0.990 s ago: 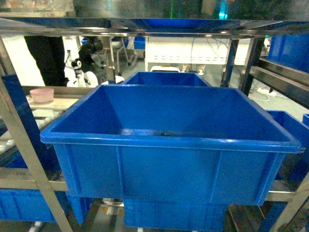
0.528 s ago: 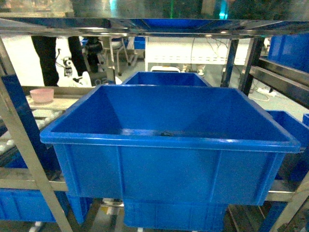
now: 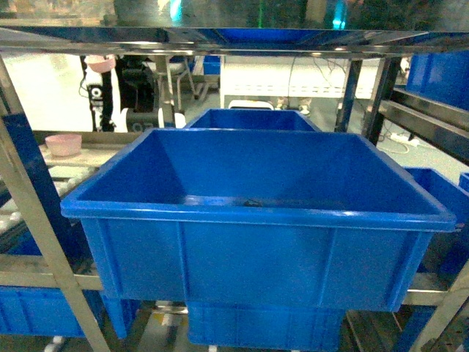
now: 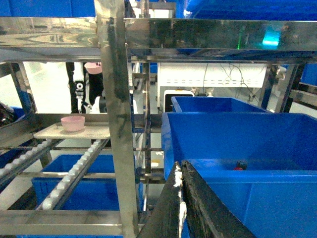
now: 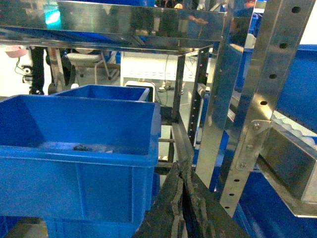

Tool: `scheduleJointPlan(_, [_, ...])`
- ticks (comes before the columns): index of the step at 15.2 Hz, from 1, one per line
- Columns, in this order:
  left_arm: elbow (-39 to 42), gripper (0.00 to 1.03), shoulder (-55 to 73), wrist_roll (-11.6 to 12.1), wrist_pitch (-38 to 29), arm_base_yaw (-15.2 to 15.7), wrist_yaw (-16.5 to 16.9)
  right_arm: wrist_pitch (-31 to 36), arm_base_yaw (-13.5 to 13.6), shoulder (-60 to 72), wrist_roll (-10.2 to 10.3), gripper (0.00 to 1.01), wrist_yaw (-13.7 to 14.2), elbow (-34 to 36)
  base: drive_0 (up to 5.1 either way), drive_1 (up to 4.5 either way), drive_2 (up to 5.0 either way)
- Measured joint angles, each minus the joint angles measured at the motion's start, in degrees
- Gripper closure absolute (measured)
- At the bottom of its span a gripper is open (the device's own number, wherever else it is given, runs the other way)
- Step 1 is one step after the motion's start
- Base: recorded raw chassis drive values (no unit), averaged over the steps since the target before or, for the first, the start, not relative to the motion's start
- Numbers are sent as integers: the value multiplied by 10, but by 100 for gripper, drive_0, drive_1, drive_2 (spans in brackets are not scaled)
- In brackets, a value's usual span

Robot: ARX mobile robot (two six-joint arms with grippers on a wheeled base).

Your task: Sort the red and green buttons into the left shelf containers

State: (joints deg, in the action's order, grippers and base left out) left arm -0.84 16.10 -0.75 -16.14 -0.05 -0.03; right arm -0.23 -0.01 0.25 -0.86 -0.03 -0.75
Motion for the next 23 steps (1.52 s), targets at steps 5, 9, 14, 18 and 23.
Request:
scheduleJointPlan(5, [0, 101, -61, 0, 60, 0, 0, 0, 0, 0, 0, 99, 0, 0, 0, 0, 0])
scheduleJointPlan(9, [0, 101, -157, 1, 167, 0, 0, 0, 0, 0, 0, 99, 0, 0, 0, 0, 0])
scheduleJointPlan(14, [0, 93, -158, 1, 163, 0, 0, 0, 0, 0, 0, 95, 0, 0, 0, 0, 0])
scheduleJointPlan(18, [0, 43, -158, 1, 163, 0, 0, 0, 0, 0, 0, 44, 0, 0, 0, 0, 0])
scheduleJointPlan(23, [0, 5, -158, 2, 163, 0, 0, 0, 0, 0, 0, 3, 0, 0, 0, 0, 0])
